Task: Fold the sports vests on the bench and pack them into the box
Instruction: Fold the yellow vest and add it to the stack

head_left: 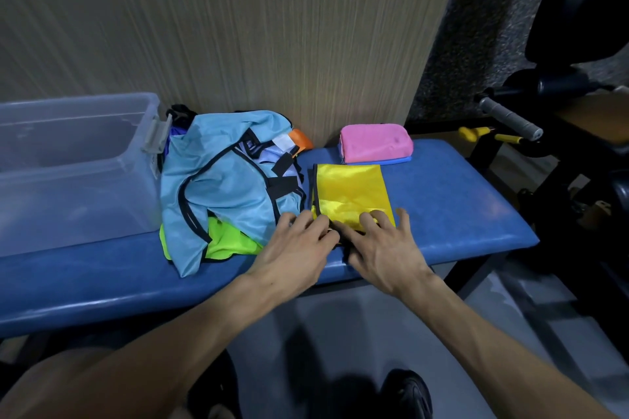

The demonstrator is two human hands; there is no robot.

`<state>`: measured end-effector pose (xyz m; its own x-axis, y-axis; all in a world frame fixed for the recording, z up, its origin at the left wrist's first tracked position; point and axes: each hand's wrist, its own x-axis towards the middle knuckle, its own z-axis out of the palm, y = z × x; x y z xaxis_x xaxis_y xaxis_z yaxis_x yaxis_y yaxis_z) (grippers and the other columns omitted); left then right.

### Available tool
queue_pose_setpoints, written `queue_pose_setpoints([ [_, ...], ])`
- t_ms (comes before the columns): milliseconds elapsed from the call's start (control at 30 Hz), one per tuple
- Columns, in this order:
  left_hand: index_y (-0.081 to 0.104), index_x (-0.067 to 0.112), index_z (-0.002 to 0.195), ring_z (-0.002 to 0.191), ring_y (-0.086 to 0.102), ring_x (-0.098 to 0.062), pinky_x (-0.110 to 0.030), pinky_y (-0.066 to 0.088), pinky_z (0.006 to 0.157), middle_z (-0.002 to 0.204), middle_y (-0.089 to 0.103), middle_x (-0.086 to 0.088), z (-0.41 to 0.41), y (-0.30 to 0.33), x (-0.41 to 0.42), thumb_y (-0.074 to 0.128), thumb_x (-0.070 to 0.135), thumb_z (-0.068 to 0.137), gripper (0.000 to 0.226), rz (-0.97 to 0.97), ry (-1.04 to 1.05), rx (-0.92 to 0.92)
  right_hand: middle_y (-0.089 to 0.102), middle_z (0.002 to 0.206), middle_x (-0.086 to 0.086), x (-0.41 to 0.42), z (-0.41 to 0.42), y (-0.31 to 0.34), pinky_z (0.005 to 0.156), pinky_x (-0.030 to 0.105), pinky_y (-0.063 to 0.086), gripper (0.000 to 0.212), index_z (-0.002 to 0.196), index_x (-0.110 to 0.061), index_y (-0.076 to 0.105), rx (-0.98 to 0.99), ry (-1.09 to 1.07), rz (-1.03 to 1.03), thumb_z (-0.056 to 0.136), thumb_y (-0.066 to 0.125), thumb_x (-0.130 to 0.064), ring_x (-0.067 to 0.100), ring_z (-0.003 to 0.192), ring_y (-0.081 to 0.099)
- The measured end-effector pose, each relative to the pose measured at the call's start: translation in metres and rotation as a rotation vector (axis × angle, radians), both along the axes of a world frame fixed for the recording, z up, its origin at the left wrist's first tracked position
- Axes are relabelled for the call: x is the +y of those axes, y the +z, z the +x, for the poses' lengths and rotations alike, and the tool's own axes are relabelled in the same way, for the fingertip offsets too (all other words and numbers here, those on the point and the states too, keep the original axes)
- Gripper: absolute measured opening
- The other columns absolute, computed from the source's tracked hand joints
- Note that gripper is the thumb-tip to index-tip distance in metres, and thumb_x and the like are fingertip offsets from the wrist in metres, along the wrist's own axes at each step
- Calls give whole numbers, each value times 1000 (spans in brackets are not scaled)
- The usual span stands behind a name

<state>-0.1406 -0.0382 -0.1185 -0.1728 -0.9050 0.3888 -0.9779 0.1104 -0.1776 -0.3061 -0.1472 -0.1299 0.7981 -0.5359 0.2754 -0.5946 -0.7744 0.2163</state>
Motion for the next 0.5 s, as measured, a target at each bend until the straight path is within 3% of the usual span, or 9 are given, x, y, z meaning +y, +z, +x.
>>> queue_pose_setpoints([
  [100,60,16,107,102,48,-24,-38,45,85,112,52,-1,12,20,-6,53,14,90,19,91,-83,61,56,97,10,2,1,-1,100,80,30,56,137,-33,56,17,-5,-43,81,62,-36,37,93,57],
  [200,55,12,112,121,45,-21,-37,42,102,131,49,-2,23,27,-18,39,20,101,21,286,-86,296,55,98,11,3,1,-1,100,84,25,59,138,-32,56,34,-14,-45,80,70,-34,38,93,57],
  [300,47,12,101,95,51,-19,-47,45,90,103,50,0,30,29,-29,30,27,107,24,503,6,459,54,100,11,4,0,0,101,84,23,57,137,-30,57,70,-18,-35,82,70,-34,39,94,56],
  [500,42,14,96,75,49,-24,-50,43,76,76,50,-2,35,37,-44,31,30,109,23,507,27,462,52,99,10,5,4,-1,104,85,18,53,136,-33,59,76,-37,-13,84,66,-38,39,92,55],
])
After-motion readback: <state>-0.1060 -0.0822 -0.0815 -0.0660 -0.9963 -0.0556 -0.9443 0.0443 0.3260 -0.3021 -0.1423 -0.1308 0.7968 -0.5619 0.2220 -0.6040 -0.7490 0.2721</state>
